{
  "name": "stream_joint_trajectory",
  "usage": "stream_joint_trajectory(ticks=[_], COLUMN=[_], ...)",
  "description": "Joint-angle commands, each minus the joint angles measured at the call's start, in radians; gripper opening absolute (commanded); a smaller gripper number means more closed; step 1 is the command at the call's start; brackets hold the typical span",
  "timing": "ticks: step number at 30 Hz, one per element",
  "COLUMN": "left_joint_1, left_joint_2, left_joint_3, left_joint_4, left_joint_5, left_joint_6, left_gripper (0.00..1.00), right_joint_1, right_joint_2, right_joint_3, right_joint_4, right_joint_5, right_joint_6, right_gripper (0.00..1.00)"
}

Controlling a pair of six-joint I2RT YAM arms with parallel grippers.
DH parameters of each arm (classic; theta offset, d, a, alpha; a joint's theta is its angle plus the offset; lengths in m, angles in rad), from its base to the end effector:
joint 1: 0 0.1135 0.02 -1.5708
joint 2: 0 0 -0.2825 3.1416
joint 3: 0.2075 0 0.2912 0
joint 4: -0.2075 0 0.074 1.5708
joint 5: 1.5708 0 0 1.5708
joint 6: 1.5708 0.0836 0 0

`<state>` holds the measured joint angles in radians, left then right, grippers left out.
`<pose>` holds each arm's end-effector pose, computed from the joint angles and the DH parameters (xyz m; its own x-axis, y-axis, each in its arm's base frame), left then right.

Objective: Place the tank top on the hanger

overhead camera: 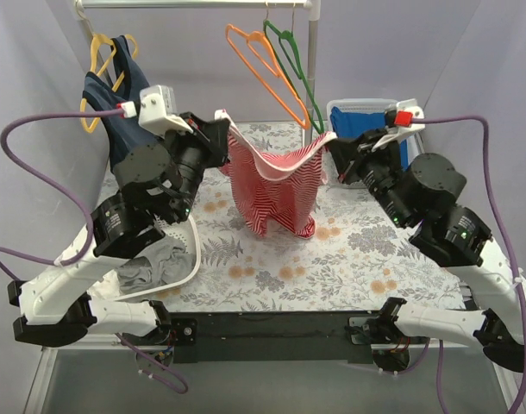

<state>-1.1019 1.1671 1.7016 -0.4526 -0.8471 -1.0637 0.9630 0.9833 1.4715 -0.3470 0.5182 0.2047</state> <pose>0.1700 -0.1970 0.5807 -0.2034 -0.8794 -0.4304 0.1553 0.4051 -0.9010 0.1665 0.1669 0.5559 -0.0093 0.2958 -0.9552 -0.4404 0.8564 0.2695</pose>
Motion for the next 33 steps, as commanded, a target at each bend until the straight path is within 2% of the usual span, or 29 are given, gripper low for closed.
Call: stream_joint_trajectory(ticks=[1,10,13,16,17,19,20,22,24,25,27,28,29,31,33], left_joint_1=[-0.004,-0.003,0.000,0.036,0.051,0.111,0.134,0.201,0.221,0.227,0.228,0.228,0.229,0.231,0.229], left_joint_2=[0.078,0.180,0.174,0.116,0.097,0.066,0.033,-0.001,-0.032,-0.038,-0.040,-0.035,-0.029,-0.015,-0.014], left_joint_3=[0.127,0.254,0.219,0.051,-0.068,-0.202,-0.340,-0.489,-0.642,-0.672,-0.710,-0.706,-0.697,-0.654,-0.619], left_joint_4=[0.164,0.244,0.190,0.100,0.069,-0.006,-0.017,0.008,0.037,0.064,0.083,0.083,0.080,0.062,0.039], left_joint_5=[-0.027,-0.052,-0.043,0.014,0.052,0.118,0.205,0.313,0.393,0.402,0.419,0.422,0.427,0.431,0.427], left_joint_6=[0.257,0.395,0.355,0.208,0.083,-0.029,-0.095,-0.220,-0.269,-0.297,-0.311,-0.311,-0.308,-0.288,-0.275], left_gripper=[0.00,0.00,0.00,0.00,0.00,0.00,0.00,0.00,0.01,0.03,0.14,0.21,0.44,0.48,0.59], right_joint_1=[-0.003,-0.003,-0.003,-0.003,-0.003,-0.003,-0.003,-0.004,-0.006,-0.006,-0.006,-0.006,-0.006,-0.006,-0.006], right_joint_2=[0.034,0.169,0.146,0.063,0.037,-0.041,-0.067,-0.133,-0.159,-0.172,-0.181,-0.182,-0.183,-0.179,-0.163], right_joint_3=[0.142,0.337,0.274,0.054,-0.079,-0.230,-0.378,-0.503,-0.645,-0.678,-0.718,-0.717,-0.709,-0.644,-0.576], right_joint_4=[0.040,0.049,0.043,0.045,0.043,0.042,0.042,0.043,0.045,0.045,0.043,0.042,0.037,0.023,-0.001], right_joint_5=[0.075,0.112,0.109,0.111,0.103,0.076,0.066,0.039,0.011,-0.015,-0.046,-0.056,-0.063,-0.087,-0.140], right_joint_6=[-0.143,-0.266,-0.237,-0.144,-0.081,-0.006,0.028,0.129,0.176,0.202,0.208,0.202,0.194,0.148,0.102], right_gripper=[0.01,0.01,0.01,0.01,0.01,0.01,0.01,0.02,0.07,0.13,0.27,0.40,0.44,0.54,0.60])
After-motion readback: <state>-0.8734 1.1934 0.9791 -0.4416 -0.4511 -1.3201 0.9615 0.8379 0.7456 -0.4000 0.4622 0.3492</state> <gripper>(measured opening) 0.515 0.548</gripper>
